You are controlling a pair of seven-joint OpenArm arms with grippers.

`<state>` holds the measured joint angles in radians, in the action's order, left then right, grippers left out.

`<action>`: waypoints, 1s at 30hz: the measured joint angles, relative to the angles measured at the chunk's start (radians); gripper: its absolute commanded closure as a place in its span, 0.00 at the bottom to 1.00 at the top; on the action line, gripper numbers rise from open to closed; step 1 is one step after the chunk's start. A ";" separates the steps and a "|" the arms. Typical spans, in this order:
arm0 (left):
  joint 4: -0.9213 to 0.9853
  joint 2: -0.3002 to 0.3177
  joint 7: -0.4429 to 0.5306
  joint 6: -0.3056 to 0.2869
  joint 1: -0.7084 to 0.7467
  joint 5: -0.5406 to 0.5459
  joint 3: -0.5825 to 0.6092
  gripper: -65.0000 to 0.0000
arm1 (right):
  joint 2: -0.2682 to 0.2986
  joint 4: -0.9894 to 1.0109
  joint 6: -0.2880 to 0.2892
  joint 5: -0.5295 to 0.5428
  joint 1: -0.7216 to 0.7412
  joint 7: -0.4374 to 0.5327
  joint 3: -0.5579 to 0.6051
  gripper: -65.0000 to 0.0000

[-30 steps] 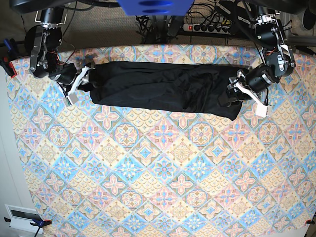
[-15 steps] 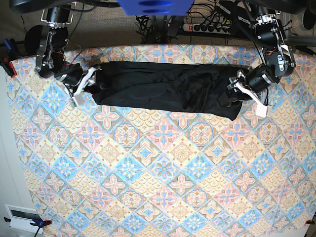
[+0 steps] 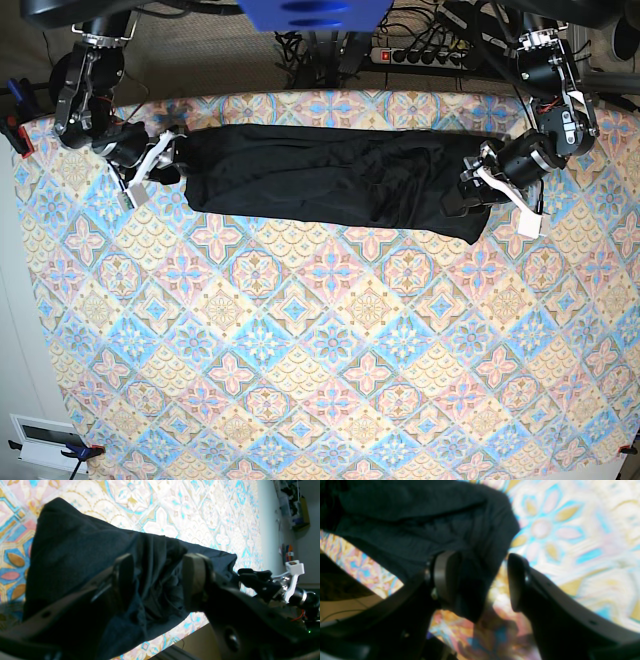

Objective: Layout the t-shirt on the table in an organized manner, then fold the t-shirt properly
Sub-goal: 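Grasp both strip ends with the right and left grippers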

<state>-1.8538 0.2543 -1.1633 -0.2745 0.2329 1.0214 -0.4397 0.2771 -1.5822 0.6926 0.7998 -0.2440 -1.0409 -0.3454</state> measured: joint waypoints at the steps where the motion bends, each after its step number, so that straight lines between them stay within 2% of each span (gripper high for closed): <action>1: 0.000 0.000 0.000 0.000 0.000 0.000 0.000 0.53 | 0.001 0.013 0.000 -0.002 0.000 0.001 0.023 0.53; 8: 0.000 0.000 0.001 0.000 0.000 0.000 0.000 0.53 | -0.011 0.077 0.003 0.024 0.009 0.085 0.096 0.53; 12: 0.000 0.001 0.000 0.000 0.001 -0.002 0.000 0.53 | -0.024 0.078 0.003 0.024 0.013 0.096 0.146 0.53; 17: 0.000 0.001 0.000 0.000 0.000 0.000 0.000 0.53 | -0.047 0.077 0.004 0.029 0.011 0.097 0.152 0.53; 24: 0.000 0.001 0.000 0.000 0.000 0.000 0.000 0.53 | -0.036 0.012 -0.005 -0.006 -0.013 0.022 -0.016 0.53; 30: 0.000 -0.002 0.000 0.000 0.000 0.000 0.000 0.53 | -0.042 0.012 -0.003 -0.002 -0.032 0.004 -0.051 0.53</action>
<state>-1.8538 0.2520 -1.1633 -0.2745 0.2333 1.0218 -0.4397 0.2352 -1.5700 0.6891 0.7979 -0.2760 -1.0370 -0.3965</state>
